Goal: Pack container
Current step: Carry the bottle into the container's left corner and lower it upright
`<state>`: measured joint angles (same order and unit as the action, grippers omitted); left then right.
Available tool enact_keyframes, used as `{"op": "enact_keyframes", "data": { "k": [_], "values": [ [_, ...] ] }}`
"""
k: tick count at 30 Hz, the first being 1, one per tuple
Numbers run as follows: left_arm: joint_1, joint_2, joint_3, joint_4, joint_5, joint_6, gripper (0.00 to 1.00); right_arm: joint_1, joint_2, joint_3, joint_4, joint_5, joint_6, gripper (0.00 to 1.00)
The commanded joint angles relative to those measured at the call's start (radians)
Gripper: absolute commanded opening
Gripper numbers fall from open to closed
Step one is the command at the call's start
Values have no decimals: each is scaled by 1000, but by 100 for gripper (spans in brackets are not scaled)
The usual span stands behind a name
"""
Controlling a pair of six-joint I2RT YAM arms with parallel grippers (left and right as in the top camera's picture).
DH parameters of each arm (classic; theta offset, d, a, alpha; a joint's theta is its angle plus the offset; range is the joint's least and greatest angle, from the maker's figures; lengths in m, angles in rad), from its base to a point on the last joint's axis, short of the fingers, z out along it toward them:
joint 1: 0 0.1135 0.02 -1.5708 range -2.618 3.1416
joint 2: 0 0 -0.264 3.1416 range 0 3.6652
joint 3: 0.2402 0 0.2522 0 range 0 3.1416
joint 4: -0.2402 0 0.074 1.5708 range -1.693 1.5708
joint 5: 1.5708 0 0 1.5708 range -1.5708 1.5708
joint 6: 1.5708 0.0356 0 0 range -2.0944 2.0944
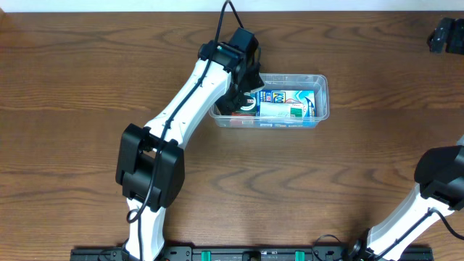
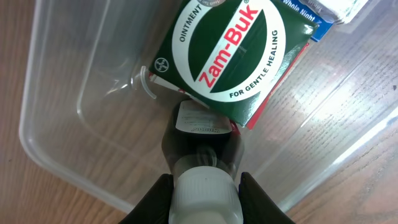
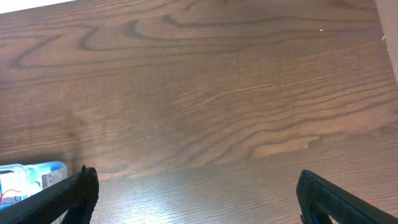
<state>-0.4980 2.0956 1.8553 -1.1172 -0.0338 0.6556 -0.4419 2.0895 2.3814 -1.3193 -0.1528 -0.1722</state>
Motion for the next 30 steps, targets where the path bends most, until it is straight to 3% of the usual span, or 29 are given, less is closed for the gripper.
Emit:
{"op": "enact_keyframes", "data": {
  "k": [1,4,9,13,22,24,30],
  "values": [
    [4,4,-4,2,1,10,8,-4,-11,10,-1,-1,11,99],
    [4,4,-4,2,1,10,9,-4,-11,10,-1,-1,11,99],
    [4,4,-4,1,0,10,54,-4,-11,10,-1,-1,11,99],
    [4,4,-4,1,0,10,75,-4,-11,10,-1,-1,11,99],
    [3,1,-2,2,-11,9,87,-4,-11,10,-1,-1,11,99],
    [3,-3,5,3,-29,-3,99,-4,-11,10,-1,-1,11,99],
    [3,-50,64,5,-134,-152,98,-4,-11,10,-1,-1,11,99]
  ]
}}
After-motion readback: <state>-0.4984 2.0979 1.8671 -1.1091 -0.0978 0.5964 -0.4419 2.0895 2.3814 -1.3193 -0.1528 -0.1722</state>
